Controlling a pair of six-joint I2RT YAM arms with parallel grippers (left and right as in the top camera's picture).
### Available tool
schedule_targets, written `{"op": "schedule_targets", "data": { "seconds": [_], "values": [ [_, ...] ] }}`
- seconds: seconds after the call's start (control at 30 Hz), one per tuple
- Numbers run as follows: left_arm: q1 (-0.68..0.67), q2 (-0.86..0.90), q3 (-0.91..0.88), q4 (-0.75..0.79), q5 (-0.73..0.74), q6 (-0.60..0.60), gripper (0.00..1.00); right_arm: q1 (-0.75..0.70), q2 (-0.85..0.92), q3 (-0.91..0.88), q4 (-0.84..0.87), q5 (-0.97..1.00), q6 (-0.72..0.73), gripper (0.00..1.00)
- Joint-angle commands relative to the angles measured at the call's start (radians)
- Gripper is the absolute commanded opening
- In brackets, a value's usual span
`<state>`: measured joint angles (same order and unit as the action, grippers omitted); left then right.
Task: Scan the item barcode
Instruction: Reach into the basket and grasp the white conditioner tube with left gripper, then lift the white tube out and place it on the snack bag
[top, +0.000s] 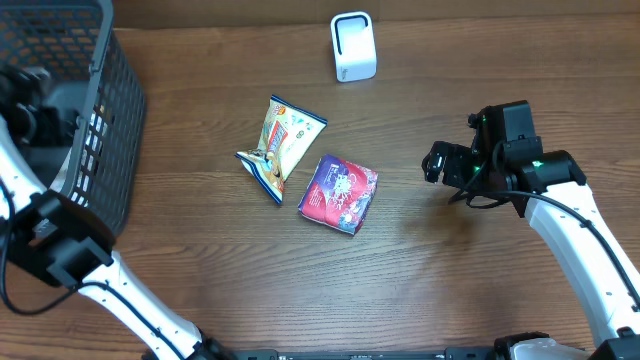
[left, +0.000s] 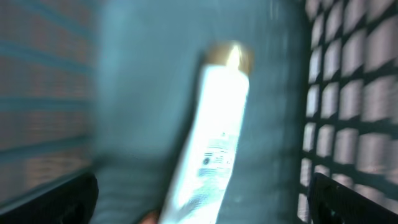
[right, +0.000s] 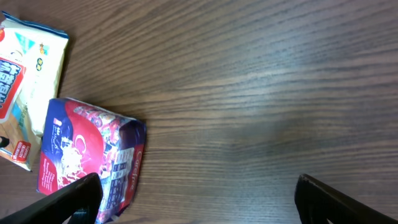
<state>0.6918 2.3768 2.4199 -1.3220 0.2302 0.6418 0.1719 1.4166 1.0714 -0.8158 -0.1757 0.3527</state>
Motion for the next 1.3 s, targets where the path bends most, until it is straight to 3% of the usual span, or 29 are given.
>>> {"op": "schedule_targets", "data": {
  "seconds": [0.0, 0.03, 0.1, 0.17, 0.2, 0.23, 0.33, 0.43, 0.5, 0.6, 0.67, 0.73, 0.8, 0.9, 1.0, 1.1, 1.2, 1.27],
  "values": [
    [-0.04, 0.105, -0.048, 0.015, -0.092, 0.122, 0.99, 0.004, 0.0, 0.014, 0.034, 0.011, -0.004, 1.0],
    [-0.052, 0.148, -0.048, 0.018, -0.119, 0.122, 0.98, 0.004, 0.0, 0.014, 0.043, 0.011, 0.013, 1.0],
    [-0.079, 0.205, -0.049, 0.052, -0.126, 0.122, 0.7, 0.004, 0.0, 0.014, 0.048, 0.011, 0.034, 1.0],
    [-0.091, 0.222, -0.05, 0.06, -0.126, 0.121, 0.67, 0.004, 0.0, 0.014, 0.052, 0.01, 0.045, 1.0],
    [-0.092, 0.232, -0.052, 0.06, -0.127, 0.121, 0.5, 0.004, 0.0, 0.014, 0.052, 0.01, 0.045, 1.0],
    [-0.092, 0.232, -0.052, 0.06, -0.128, 0.121, 0.44, 0.004, 0.0, 0.014, 0.052, 0.01, 0.045, 1.0],
    [-0.084, 0.222, -0.04, 0.075, -0.156, 0.071, 0.04, 0.004, 0.0, 0.014, 0.051, 0.01, 0.045, 1.0],
    [-0.083, 0.19, 0.036, 0.058, -0.159, -0.012, 0.04, 0.004, 0.0, 0.014, 0.043, 0.01, 0.045, 1.0],
    [-0.083, 0.174, 0.215, -0.016, -0.16, -0.101, 0.04, 0.004, 0.0, 0.014, 0.022, 0.01, 0.045, 1.0],
    [-0.084, 0.093, 0.588, -0.126, -0.081, -0.341, 0.05, 0.004, 0.0, 0.014, 0.002, 0.01, 0.044, 1.0],
    [-0.084, 0.022, 0.664, -0.129, 0.13, -0.416, 0.04, 0.004, 0.0, 0.014, -0.001, 0.01, 0.044, 1.0],
    [-0.098, -0.078, 0.699, -0.114, 0.592, -0.429, 0.04, 0.004, 0.0, 0.014, -0.001, 0.01, 0.044, 1.0],
    [-0.142, -0.135, 0.7, -0.104, 0.859, -0.43, 0.04, 0.004, 0.0, 0.014, -0.001, 0.01, 0.044, 1.0],
    [-0.268, -0.141, 0.698, -0.153, 0.975, -0.427, 0.04, 0.004, 0.0, 0.014, -0.001, 0.01, 0.045, 1.0],
    [-0.435, -0.132, 0.686, -0.239, 0.763, -0.357, 0.04, 0.004, 0.0, 0.014, -0.002, 0.01, 0.044, 1.0],
    [-0.685, -0.105, 0.655, -0.291, 0.335, -0.347, 0.04, 0.004, 0.0, 0.014, -0.001, 0.01, 0.044, 1.0],
    [-0.931, -0.008, 0.633, -0.296, -0.008, -0.378, 0.04, 0.004, 0.0, 0.014, -0.002, 0.011, 0.044, 1.0],
    [-1.089, 0.133, 0.632, -0.302, -0.274, -0.477, 0.04, 0.004, 0.0, 0.014, -0.003, 0.011, 0.04, 1.0]
  ]
}}
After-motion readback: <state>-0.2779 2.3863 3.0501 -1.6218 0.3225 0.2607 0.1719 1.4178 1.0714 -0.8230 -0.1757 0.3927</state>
